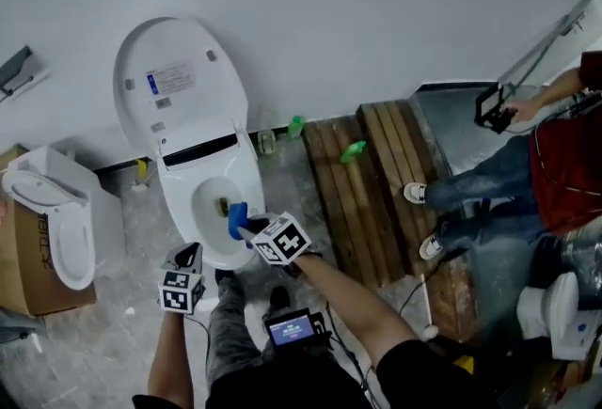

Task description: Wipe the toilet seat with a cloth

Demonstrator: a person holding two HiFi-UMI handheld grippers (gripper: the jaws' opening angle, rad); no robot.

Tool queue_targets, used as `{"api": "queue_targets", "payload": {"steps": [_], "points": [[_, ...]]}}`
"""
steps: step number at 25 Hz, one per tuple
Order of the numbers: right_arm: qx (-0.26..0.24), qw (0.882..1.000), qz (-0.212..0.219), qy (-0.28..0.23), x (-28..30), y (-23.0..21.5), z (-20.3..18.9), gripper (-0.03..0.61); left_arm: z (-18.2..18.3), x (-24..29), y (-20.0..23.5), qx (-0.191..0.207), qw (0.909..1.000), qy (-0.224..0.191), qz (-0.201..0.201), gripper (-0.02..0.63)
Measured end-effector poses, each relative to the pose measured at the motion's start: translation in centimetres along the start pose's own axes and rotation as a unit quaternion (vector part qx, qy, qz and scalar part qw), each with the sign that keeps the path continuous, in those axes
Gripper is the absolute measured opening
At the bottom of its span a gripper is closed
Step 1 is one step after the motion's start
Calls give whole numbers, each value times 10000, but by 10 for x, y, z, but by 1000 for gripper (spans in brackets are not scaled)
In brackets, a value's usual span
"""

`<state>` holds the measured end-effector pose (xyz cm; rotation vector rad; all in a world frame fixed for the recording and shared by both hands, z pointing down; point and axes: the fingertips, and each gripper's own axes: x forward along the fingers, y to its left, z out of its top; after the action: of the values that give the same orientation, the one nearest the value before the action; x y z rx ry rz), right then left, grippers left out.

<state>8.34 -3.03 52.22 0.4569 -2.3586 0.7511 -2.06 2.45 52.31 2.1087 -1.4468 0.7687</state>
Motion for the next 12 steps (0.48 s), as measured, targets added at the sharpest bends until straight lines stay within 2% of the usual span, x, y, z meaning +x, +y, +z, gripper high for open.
{"api": "queue_targets", "payload": {"steps": [6, 9, 12], "points": [[-189, 9996, -22, -185, -70, 42, 13, 44, 20, -60, -24, -277, 9994, -161, 153, 12], [-552, 9982, -104, -226, -93, 47, 22, 44, 37, -77, -29, -223, 9992, -217, 263, 12], [-617, 9975, -98, -340, -110, 50, 24, 44, 43, -93, -36, -216, 9988, -257, 363, 12]]}}
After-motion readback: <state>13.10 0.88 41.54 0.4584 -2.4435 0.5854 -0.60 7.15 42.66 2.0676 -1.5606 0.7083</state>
